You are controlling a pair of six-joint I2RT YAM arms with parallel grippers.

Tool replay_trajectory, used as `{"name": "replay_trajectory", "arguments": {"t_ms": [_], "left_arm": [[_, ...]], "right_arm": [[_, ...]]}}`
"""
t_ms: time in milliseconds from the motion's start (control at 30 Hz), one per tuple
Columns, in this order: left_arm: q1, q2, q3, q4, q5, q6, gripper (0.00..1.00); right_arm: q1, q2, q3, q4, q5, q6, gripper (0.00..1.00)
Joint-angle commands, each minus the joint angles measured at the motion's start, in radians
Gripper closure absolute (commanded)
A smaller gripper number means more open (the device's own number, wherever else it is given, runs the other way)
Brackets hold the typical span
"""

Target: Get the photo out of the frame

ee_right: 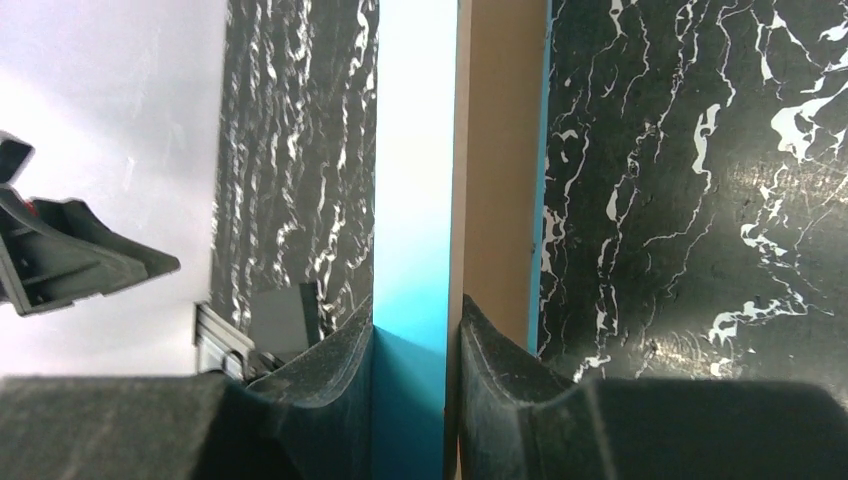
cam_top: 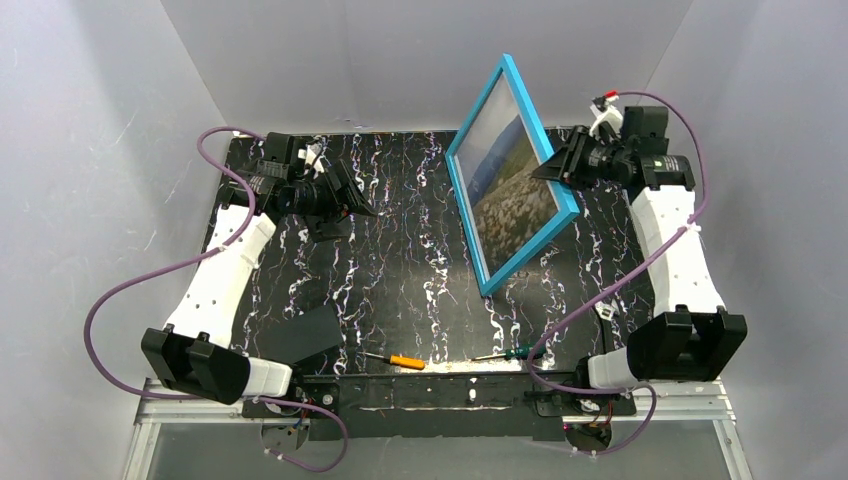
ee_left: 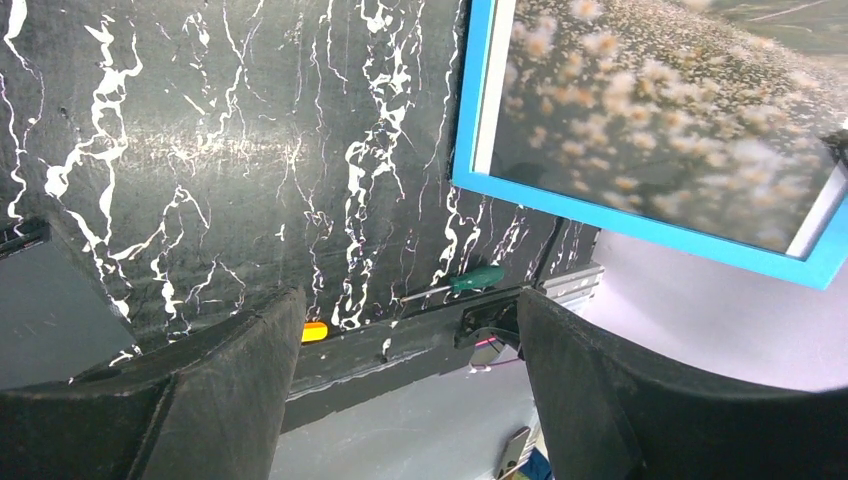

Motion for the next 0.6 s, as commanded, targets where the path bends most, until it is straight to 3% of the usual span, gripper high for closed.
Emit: {"name": "replay_trajectory", "arguments": {"t_ms": [0,67,200,333,567], "left_arm": [[0.003,0.009,-0.022,-0.046,0.042,-0.002,0.24],[0.003,0.015,-0.030,-0.033,0.056,-0.013,0.24],[0.002,0.022,-0.056,0.005,0.092,-0.041,0.24],[0.001,0.020,-0.083,0.033,0.111,-0.056,0.24],[-0.008,0.005,-0.133,0.054,0.142,-0.066,0.25]], "right_arm": [[-0.099,-0.049,-0.193,0.076,-0.195,0.043,0.99],[-0.157,-0.063,-0.287,0.163,-0.270,0.048,0.99],[-0.251,-0.007,-0.353,0.120,-0.357,-0.092,0.99],[-0.322,0.027,-0.416,0.198,-0.359,-0.120,0.99],[-0.384,0.117,-0.350,0.080,-0.272,-0.241,0.99]]}}
